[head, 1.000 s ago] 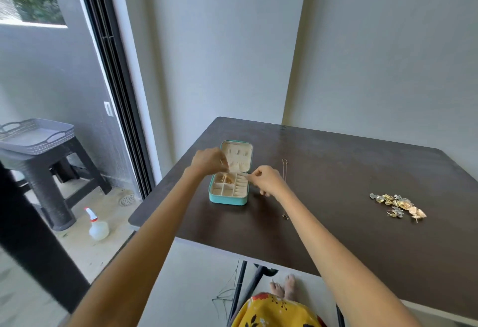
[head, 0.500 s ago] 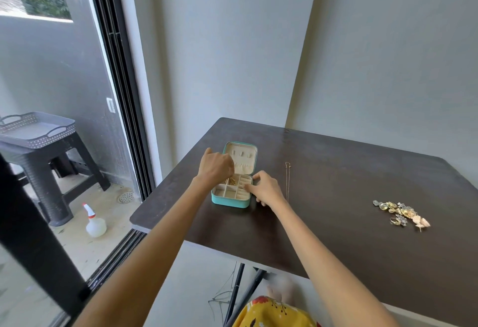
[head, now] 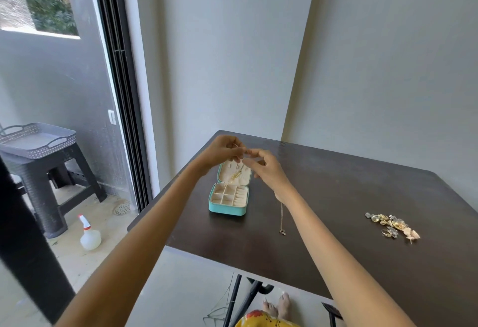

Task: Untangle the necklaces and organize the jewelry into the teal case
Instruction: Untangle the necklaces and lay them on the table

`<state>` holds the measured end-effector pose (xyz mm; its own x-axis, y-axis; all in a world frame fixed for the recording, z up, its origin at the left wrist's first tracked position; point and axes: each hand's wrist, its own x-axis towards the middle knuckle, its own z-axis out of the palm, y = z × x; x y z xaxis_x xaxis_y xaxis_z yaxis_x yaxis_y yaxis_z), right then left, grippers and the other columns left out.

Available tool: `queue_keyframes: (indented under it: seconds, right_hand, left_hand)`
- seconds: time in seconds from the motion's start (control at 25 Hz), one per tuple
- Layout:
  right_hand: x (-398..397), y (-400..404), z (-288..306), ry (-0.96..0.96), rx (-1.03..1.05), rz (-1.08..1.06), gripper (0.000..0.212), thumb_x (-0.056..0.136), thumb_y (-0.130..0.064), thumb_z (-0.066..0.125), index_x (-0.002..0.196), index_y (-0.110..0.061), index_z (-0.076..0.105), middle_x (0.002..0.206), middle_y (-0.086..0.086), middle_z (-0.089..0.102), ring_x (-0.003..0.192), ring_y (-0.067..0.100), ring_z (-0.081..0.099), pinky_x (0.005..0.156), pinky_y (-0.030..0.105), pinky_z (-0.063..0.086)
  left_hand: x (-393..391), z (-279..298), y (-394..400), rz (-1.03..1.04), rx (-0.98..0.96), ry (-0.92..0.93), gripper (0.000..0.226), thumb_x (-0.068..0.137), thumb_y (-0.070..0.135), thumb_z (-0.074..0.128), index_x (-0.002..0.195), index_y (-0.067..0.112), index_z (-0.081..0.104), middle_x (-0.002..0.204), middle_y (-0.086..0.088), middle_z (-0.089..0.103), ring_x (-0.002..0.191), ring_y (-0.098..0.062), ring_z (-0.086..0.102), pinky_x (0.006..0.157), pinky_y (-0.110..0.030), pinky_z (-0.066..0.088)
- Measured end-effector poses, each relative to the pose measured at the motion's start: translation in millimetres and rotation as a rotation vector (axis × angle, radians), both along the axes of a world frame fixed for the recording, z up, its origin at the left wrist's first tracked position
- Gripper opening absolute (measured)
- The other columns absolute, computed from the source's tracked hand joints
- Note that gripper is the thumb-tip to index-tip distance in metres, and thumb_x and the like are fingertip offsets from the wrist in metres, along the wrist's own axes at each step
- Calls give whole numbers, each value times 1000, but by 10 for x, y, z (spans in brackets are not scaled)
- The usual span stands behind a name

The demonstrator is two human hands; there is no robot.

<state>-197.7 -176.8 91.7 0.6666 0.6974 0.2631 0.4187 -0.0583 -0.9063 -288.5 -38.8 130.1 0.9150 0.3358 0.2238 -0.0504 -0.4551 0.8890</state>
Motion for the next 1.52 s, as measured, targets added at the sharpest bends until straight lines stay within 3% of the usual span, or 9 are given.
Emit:
queue_keyframes:
  seconds: [0.16,0.4,0.56,0.68,0.88,1.04,1.2,1.36,1.52]
  right_hand:
    - [23,-150,217,101,77,36,13,91,-25,60,83,-16,64,80,-4,63,75,3,56,62,14,47]
    - [142,-391,216,315,224,-13,20,91,-25,59,74,-15,63,75,3,70,72,16,64,72,26,53]
    - [191,-472,175,505,361,5,22,91,-22,58,72,-13,56,63,4,68,60,16,66,58,25,54]
    - [226,-510,135,603,413,-23,25,90,-23,59,67,-15,54,55,0,63,49,14,61,48,22,51]
    - [320,-583,63,715,439,-54,26,89,-26,61,67,-17,53,53,-4,55,42,9,47,40,19,40]
    - [398,-661,-2,806,497,-54,26,89,-25,60,67,-17,50,51,-5,48,36,5,33,33,16,24]
    - [478,-777,-7,809,572,-119,29,89,-28,61,65,-18,48,47,-8,41,34,5,29,32,16,20]
    - [612,-930,124,876,722,-178,30,92,-30,56,67,-18,47,44,-9,41,33,4,32,32,15,23]
    - [723,-1077,280,795,736,-179,30,93,-30,55,66,-17,49,46,-8,44,35,5,36,34,16,27]
  left_hand:
    - [32,105,-201,-80,-66,-75,9,93,8,54,95,0,58,71,-8,55,58,-9,51,59,-17,44]
    - [99,110,-249,-72,6,-78,9,90,12,60,92,4,63,78,-14,47,63,-11,40,58,-19,36]
    - [102,-21,-220,-67,22,-36,8,90,13,62,89,9,69,83,-17,54,68,-14,43,53,-15,40]
    - [113,-106,-168,-14,85,7,18,89,16,63,94,1,71,81,-16,60,54,-2,44,47,-12,39]
    - [123,-153,-96,59,83,34,23,90,25,61,78,6,66,61,-1,45,47,-5,37,46,-12,34]
    - [158,-231,-109,78,-276,-27,39,96,38,49,65,15,45,61,0,37,49,-10,36,51,-19,40]
    - [274,-312,-202,-10,-807,-44,43,97,44,42,66,14,45,53,2,33,44,-11,38,55,-24,42]
    - [369,-428,-352,-128,-424,35,20,90,16,61,106,5,55,65,2,42,48,-6,43,54,-18,41]
    - [462,-460,-531,-62,-226,33,23,83,3,67,103,7,56,71,-3,58,49,-2,54,49,-12,40]
